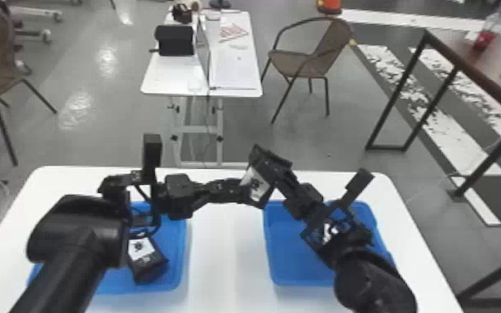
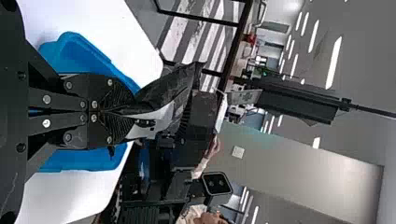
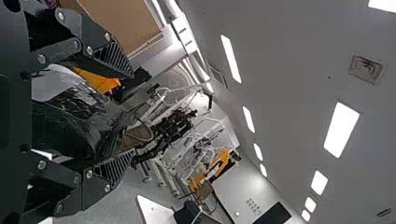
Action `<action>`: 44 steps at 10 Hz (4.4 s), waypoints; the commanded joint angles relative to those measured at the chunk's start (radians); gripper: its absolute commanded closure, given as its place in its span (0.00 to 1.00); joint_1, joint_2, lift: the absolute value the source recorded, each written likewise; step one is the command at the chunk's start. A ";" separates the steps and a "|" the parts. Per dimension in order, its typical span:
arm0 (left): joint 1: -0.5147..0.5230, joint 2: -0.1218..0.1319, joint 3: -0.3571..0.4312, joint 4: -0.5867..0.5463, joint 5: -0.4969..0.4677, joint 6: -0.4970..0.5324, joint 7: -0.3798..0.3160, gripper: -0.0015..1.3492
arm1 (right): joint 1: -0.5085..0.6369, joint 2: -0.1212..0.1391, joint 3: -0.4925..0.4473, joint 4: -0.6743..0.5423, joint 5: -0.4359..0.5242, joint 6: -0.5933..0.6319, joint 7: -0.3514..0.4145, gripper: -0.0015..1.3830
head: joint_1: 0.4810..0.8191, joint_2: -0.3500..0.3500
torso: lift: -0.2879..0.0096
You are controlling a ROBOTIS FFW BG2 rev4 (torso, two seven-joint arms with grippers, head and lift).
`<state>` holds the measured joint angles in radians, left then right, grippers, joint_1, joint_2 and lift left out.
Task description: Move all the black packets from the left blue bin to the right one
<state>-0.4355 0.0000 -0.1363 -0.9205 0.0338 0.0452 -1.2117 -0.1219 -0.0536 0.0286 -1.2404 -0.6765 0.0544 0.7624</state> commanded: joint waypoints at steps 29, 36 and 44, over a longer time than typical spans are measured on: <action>0.204 0.057 0.311 -0.311 -0.213 0.835 0.422 0.17 | 0.120 -0.011 -0.220 0.134 -0.110 -0.242 -0.209 0.23 | 0.63 0.36 | 0.97; 0.060 0.057 0.304 -0.038 -0.264 0.868 0.428 0.23 | 0.119 -0.003 -0.214 0.162 -0.156 -0.235 -0.190 0.23 | 0.63 0.34 | 0.97; 0.075 0.106 0.299 0.042 -0.123 0.728 0.480 0.61 | 0.119 0.003 -0.214 0.182 -0.187 -0.208 -0.166 0.23 | 0.63 0.35 | 0.97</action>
<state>-0.3642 0.0952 0.1784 -0.8798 -0.0940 0.7815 -0.7316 -0.0018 -0.0514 -0.1856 -1.0593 -0.8636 -0.1561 0.5972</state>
